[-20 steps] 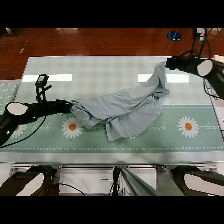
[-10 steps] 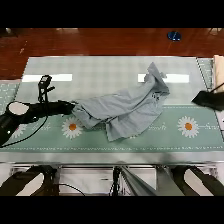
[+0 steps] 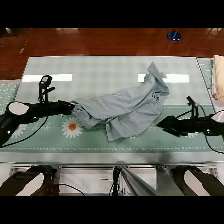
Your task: Fold the shirts.
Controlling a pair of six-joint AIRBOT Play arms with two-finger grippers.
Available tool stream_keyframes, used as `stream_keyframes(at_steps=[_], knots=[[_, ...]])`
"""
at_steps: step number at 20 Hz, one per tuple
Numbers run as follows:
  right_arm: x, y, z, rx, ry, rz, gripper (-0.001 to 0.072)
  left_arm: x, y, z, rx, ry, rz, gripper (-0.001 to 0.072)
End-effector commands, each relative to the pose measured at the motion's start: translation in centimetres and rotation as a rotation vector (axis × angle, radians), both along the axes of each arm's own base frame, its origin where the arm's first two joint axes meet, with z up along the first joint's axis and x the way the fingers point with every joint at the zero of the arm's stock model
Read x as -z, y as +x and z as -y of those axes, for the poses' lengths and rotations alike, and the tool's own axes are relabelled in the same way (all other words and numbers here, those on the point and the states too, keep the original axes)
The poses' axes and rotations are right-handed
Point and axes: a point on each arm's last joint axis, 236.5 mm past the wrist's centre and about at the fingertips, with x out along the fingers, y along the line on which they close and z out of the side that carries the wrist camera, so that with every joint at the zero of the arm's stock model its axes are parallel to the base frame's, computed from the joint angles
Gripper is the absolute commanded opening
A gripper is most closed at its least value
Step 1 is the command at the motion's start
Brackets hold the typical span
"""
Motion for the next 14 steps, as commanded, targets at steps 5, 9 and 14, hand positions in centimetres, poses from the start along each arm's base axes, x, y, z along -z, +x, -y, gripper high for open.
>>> stream_keyframes(at_steps=[5,9,14], knots=[[2.7,1.4,-4.7,0.055,-0.02,0.033,0.0525,0.0,0.1,0.0,0.004,0.004,0.005,0.0024],[5.7,0.8,-8.0,0.037,0.009,-0.045,0.0522,0.0,0.1,0.0,0.004,0.004,0.005,0.0024],[7.4,4.4,-10.1,0.215,0.054,-0.006,0.0021,0.0,0.1,0.0,0.004,0.004,0.006,0.0024]])
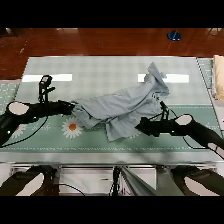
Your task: Fold the shirts.
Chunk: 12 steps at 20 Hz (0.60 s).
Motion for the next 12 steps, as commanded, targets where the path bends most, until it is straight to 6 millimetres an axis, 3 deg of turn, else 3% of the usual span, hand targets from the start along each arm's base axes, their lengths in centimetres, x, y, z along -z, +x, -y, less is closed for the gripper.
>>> stream_keyframes(at_steps=[1,2,3,5,7,9,10,12], knots=[[-0.5,4.6,-0.5,0.15,0.027,0.105,0.0016,0.0,0.0,0.0,0.001,0.001,0.002,0.0024],[-2.9,6.3,-1.0,0.119,0.065,0.189,0.0015,-0.2,0.1,0.0,0.002,0.002,0.005,0.0023],[-6.6,8.0,-1.6,0.078,0.115,0.292,0.0015,-0.6,0.4,0.0,0.005,0.005,0.018,0.0023],[-16.5,11.3,-1.5,0.063,0.204,0.52,0.0015,-2.8,1.6,-0.3,0.025,0.034,0.081,0.0022],[-28.6,13.6,1.0,0.125,0.233,0.805,0.0015,-6.6,3.3,-0.9,0.058,0.101,0.187,0.0022],[-40.1,13.6,5.1,0.222,0.223,1.071,0.0014,-12.1,4.8,-1.4,0.081,0.151,0.312,0.0022],[-45.1,13.0,7.2,0.27,0.207,1.18,0.0015,-15.9,5.5,-1.7,0.068,0.147,0.385,0.0022],[-52.4,11.1,10.2,0.32,0.153,1.345,0.0014,-23.9,6.0,-2.8,0.001,0.126,0.53,0.0021]])
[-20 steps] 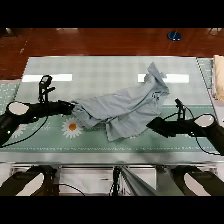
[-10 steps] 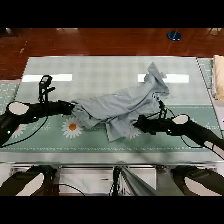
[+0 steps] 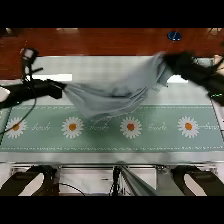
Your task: Fold the shirts.
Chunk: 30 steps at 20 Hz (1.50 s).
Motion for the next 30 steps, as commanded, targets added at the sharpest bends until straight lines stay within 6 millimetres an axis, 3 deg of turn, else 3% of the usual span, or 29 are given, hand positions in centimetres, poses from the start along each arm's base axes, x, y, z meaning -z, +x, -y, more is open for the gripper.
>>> stream_keyframes(at_steps=[1,4,7,9,12,14,16,18,21,23,25,27,30], knots=[[-15.0,-4.3,5.1,0.153,-0.036,0.319,0.0014,-13.4,0.3,-2.1,-0.066,-0.009,0.259,0.0022],[-21.1,-7.0,7.2,0.231,-0.069,0.439,0.0014,-25.5,-3.1,-4.2,-0.13,-0.01,0.503,0.0021],[-25.3,-9.9,7.4,0.248,-0.092,0.519,0.0014,-35.1,-9.4,-4.7,-0.16,0.017,0.703,0.0021],[-26.9,-12.2,6.1,0.208,-0.119,0.533,0.0014,-39.0,-13.8,-4.1,-0.17,0.014,0.768,0.0021],[-27.8,-15.6,4.4,0.208,-0.289,0.515,0.0014,-40.2,-19.5,-3.3,-0.208,0.032,0.732,0.0021],[-27.7,-17.5,5.2,0.304,-0.449,0.479,0.0014,-38.9,-22.4,-2.7,-0.225,0.036,0.66,0.0021],[-26.6,-19.3,7.1,0.419,-0.585,0.385,0.0014,-36.2,-24.6,-2.4,-0.25,0.016,0.529,0.0021],[-23.9,-20.6,8.9,0.478,-0.686,0.243,0.0014,-32.6,-26.0,-2.2,-0.257,0.009,0.364,0.0021],[-17.9,-20.9,10.3,0.421,-0.778,-0.007,0.0014,-27.8,-26.7,-2.6,-0.264,0.024,0.133,0.0021],[-12.8,-20.6,11.0,0.294,-0.84,-0.21,0.0013,-25.8,-25.6,-2.8,-0.27,0.001,0.052,0.0021],[-9.6,-19.2,11.6,0.235,-0.83,-0.303,0.0013,-21.4,-23.9,-3.3,-0.259,-0.01,-0.096,0.002],[-4.8,-17.0,13.8,0.21,-0.811,-0.45,0.0013,-14.3,-21.9,-3.9,-0.214,-0.006,-0.303,0.002],[3.0,-10.8,16.4,0.197,-0.723,-0.56,0.0013,-3.9,-16.7,-4.7,-0.209,-0.076,-0.471,0.002]])
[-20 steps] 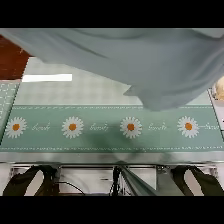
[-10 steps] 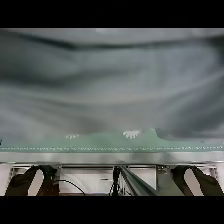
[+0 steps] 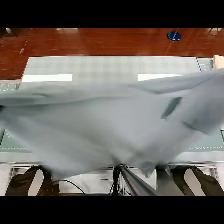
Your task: Fold the shirts.
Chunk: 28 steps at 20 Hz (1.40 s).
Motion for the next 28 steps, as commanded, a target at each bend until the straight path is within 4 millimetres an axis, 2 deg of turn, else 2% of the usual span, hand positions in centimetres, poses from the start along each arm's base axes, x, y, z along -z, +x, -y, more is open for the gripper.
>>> stream_keyframes(at_steps=[1,3,5,6,8,9,11,14,17,20,23,25,26,27,28], knots=[[9.8,5.5,2.2,0.023,0.068,-0.158,0.0013,11.0,4.9,-0.6,-0.002,-0.081,-0.146,0.002],[14.7,10.4,0.5,-0.048,0.086,-0.194,0.0013,14.5,10.0,-1.1,-0.015,-0.08,-0.108,0.0021],[17.6,16.8,-1.4,-0.089,0.079,-0.131,0.0013,16.4,15.6,-1.8,-0.05,-0.063,-0.041,0.0021],[18.5,20.3,-2.0,-0.086,0.07,-0.06,0.0014,17.1,18.2,-2.3,-0.053,-0.03,0.007,0.0021],[19.0,25.9,-2.2,-0.048,0.05,0.092,0.0014,18.3,22.8,-3.7,-0.039,0.055,0.098,0.0021],[19.4,27.8,-2.2,-0.03,0.043,0.146,0.0014,18.8,24.5,-4.2,-0.04,0.083,0.125,0.0022],[20.6,30.2,-2.2,-0.015,0.024,0.199,0.0014,19.7,27.1,-5.0,-0.068,0.105,0.155,0.0022],[23.9,31.7,-1.9,-0.01,0.006,0.176,0.0015,21.3,29.6,-5.3,-0.106,0.128,0.193,0.0023],[27.8,32.0,-2.0,-0.011,0.011,0.104,0.0015,24.3,30.4,-4.9,-0.106,0.133,0.156,0.0024],[31.2,31.7,-2.2,-0.018,0.022,0.024,0.0015,27.8,29.8,-3.4,-0.113,0.071,0.052,0.0025],[35.4,29.1,-3.4,-0.067,0.044,-0.151,0.0016,30.9,27.9,-0.8,-0.046,0.033,-0.076,0.0025],[36.5,28.2,-3.7,-0.081,0.054,-0.203,0.0021,31.8,27.0,0.1,-0.019,0.023,-0.118,0.0029],[36.0,28.3,-3.8,-0.079,0.062,-0.194,0.0094,31.6,26.7,0.3,-0.007,0.018,-0.13,0.0066],[34.7,28.4,-3.9,-0.075,0.074,-0.17,0.0249,31.1,26.2,0.2,0.007,0.006,-0.151,0.0212],[32.6,28.3,-3.7,-0.07,0.078,-0.136,0.0323,30.2,25.6,-0.2,0.03,-0.004,-0.184,0.0351]])
